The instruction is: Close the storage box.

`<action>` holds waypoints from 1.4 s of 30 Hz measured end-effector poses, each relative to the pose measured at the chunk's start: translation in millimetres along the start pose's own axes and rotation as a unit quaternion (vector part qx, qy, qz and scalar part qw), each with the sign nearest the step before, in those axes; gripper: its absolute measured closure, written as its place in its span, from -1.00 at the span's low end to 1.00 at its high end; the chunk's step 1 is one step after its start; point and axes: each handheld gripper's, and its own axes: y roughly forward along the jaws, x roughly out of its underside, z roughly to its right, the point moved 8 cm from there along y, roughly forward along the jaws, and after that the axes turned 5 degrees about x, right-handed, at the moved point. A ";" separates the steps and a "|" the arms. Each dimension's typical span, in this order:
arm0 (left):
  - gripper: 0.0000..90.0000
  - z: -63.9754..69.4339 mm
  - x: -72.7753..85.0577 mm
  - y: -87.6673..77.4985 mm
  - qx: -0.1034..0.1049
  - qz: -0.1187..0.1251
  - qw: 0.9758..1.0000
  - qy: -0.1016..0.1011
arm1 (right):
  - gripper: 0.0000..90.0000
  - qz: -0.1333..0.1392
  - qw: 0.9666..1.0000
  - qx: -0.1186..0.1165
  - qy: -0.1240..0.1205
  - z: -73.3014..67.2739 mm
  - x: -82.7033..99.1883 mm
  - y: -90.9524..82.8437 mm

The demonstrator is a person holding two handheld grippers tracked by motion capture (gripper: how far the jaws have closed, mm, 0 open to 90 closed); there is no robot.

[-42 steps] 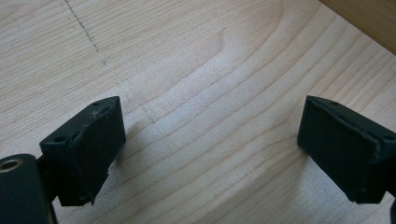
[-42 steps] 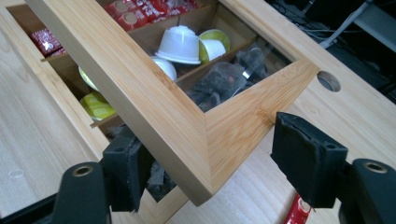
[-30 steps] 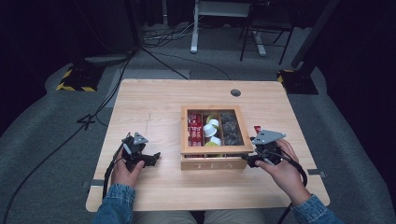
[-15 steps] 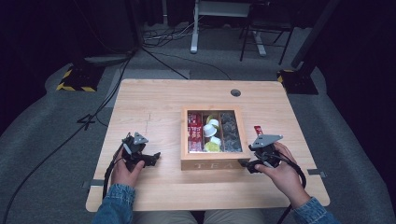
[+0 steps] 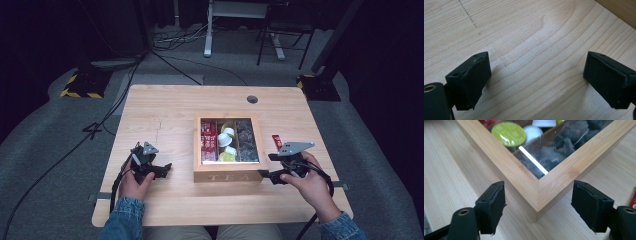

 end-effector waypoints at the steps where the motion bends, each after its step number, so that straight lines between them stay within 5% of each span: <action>1: -0.82 -0.1 0.0 -0.1 0.000 0.002 1.000 0.001 | -0.39 0.007 1.000 0.000 0.003 1.7 -2.6 -2.9; 10: -0.81 -3.1 4.1 -4.5 0.007 0.000 1.000 0.007 | -0.39 0.036 0.998 0.032 0.033 31.3 -11.5 -20.4; 21: -0.81 -5.9 6.4 -7.0 0.008 -0.001 1.000 0.008 | -0.39 0.039 0.993 0.074 0.087 76.7 -1.9 -33.7; 34: -0.81 -7.0 7.1 -7.9 0.004 -0.004 1.000 0.009 | -0.41 0.012 0.985 0.107 0.137 123.5 41.4 -25.5; 42: -0.81 -7.1 7.1 -7.9 0.004 -0.004 1.000 0.009 | -0.44 -0.006 0.980 0.125 0.155 136.5 75.0 -10.9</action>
